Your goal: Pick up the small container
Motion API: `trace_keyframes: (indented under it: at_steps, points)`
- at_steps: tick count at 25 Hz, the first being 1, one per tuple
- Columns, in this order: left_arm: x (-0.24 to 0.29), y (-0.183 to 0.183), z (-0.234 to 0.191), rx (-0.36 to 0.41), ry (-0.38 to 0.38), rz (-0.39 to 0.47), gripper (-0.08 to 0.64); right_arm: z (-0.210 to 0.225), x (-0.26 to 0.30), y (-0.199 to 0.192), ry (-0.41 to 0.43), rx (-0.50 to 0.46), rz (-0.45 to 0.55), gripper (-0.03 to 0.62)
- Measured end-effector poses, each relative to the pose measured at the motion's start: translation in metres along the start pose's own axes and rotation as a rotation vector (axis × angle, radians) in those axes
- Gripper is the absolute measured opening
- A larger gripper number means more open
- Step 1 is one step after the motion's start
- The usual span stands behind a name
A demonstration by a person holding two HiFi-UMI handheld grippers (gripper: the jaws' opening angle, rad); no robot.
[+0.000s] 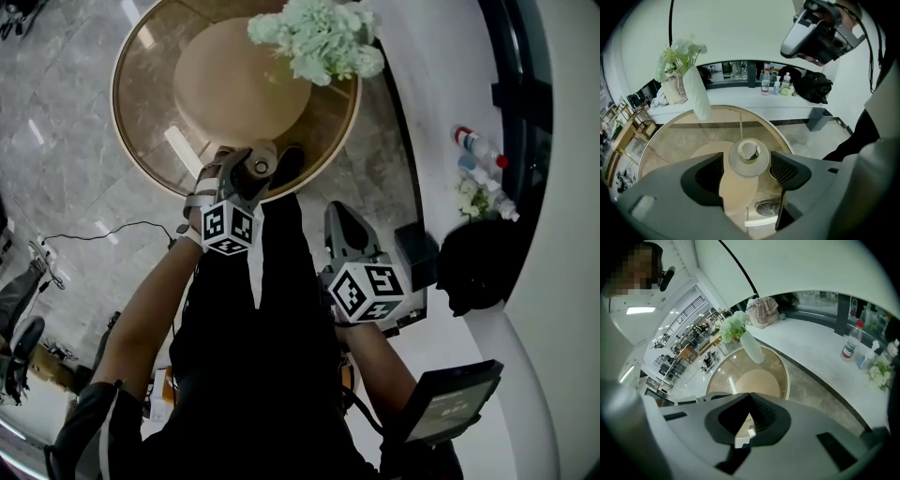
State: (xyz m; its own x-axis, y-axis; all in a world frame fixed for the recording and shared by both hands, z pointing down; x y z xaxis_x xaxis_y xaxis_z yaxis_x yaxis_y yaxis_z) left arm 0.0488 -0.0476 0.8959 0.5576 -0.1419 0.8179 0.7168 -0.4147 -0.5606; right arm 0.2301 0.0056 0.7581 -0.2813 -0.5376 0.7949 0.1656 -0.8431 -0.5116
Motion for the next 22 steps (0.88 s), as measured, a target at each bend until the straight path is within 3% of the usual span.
trace_keyframes:
  at_steps: [22]
  points:
    - [0.036, 0.001, 0.004, 0.029, 0.034, 0.012, 0.321, 0.009, 0.011, -0.038, -0.003, 0.051, -0.064, 0.006]
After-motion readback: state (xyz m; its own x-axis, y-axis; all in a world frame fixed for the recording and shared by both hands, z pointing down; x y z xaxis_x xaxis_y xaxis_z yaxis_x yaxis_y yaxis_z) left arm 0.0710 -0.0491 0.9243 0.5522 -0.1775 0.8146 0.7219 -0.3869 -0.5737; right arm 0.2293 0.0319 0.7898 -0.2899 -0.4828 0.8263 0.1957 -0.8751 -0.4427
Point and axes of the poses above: the fingertips, and each gripper's own axes: x forward along the fingers, z to its right, y out of its top, the point moved 7 cm from there along -x, backward along the fingers, and after that the axes turned 13 degrees about -x, right-handed, at the moved point
